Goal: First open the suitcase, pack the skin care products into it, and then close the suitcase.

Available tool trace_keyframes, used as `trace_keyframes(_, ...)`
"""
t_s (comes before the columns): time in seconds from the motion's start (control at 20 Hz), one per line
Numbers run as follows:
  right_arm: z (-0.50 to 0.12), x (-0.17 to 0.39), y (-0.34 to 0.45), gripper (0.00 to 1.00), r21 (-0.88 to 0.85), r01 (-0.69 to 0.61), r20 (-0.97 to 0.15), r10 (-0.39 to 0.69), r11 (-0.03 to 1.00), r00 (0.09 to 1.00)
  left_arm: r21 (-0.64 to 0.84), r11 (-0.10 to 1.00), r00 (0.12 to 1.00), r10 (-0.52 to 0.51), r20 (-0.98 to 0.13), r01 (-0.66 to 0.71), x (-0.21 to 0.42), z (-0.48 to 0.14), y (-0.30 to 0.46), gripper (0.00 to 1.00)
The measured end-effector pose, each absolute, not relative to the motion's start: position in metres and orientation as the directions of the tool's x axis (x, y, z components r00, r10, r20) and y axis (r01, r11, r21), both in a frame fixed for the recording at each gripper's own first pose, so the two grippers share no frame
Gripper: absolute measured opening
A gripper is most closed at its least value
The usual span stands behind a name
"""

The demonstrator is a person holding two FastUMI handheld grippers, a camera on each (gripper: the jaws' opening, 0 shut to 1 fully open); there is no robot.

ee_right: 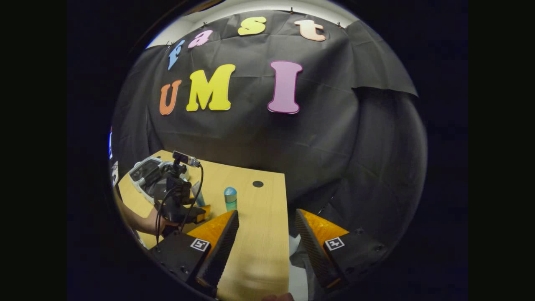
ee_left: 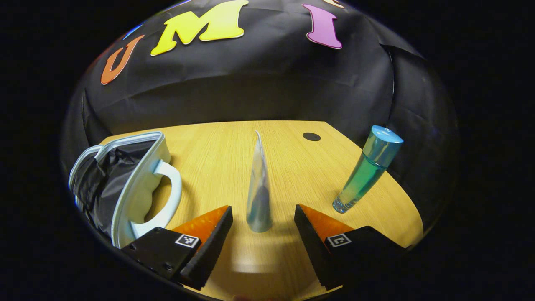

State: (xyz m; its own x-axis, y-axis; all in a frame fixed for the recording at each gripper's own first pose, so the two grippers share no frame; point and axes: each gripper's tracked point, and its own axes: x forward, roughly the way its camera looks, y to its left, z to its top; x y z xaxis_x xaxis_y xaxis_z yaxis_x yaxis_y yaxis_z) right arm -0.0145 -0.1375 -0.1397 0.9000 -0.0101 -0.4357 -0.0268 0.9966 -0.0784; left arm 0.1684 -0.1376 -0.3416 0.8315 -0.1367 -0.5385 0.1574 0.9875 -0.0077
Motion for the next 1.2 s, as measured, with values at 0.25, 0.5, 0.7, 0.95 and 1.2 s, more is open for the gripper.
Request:
trace_keyframes(0.25, -0.141, -0.009, -0.144, 0.81, -0.078, -0.007, -0.431, -0.028, 0.997, 0.902, 0.034, 0.987, 0.81, -0.106, -0.577, 0.154, 0.174, -0.355, -0.13, 0.59)
trace_keyframes(0.5, -0.158, -0.005, -0.142, 0.82, -0.053, 0.006, -0.447, -0.029, 0.999, 0.894, -0.049, 0.986, 0.785, -0.156, -0.599, 0.159, 0.168, -0.348, -0.129, 0.38)
trace_keyframes(0.7, -0.19, 0.008, -0.12, 0.81, -0.008, -0.019, -0.472, 0.013, 1.0, 0.881, -0.102, 0.977, 0.793, -0.211, -0.571, 0.186, 0.145, -0.299, -0.125, 0.36)
trace_keyframes(0.95, -0.228, 0.041, -0.073, 0.81, 0.023, -0.086, -0.474, 0.087, 0.996, 0.876, -0.108, 0.987, 0.811, -0.159, -0.562, 0.119, 0.091, -0.238, -0.083, 0.35)
trace_keyframes(1.2, -0.269, 0.079, -0.044, 0.82, 0.052, -0.097, -0.496, 0.11, 0.994, 0.861, -0.065, 0.998, 0.811, -0.036, -0.585, -0.002, 0.035, -0.211, -0.029, 0.35)
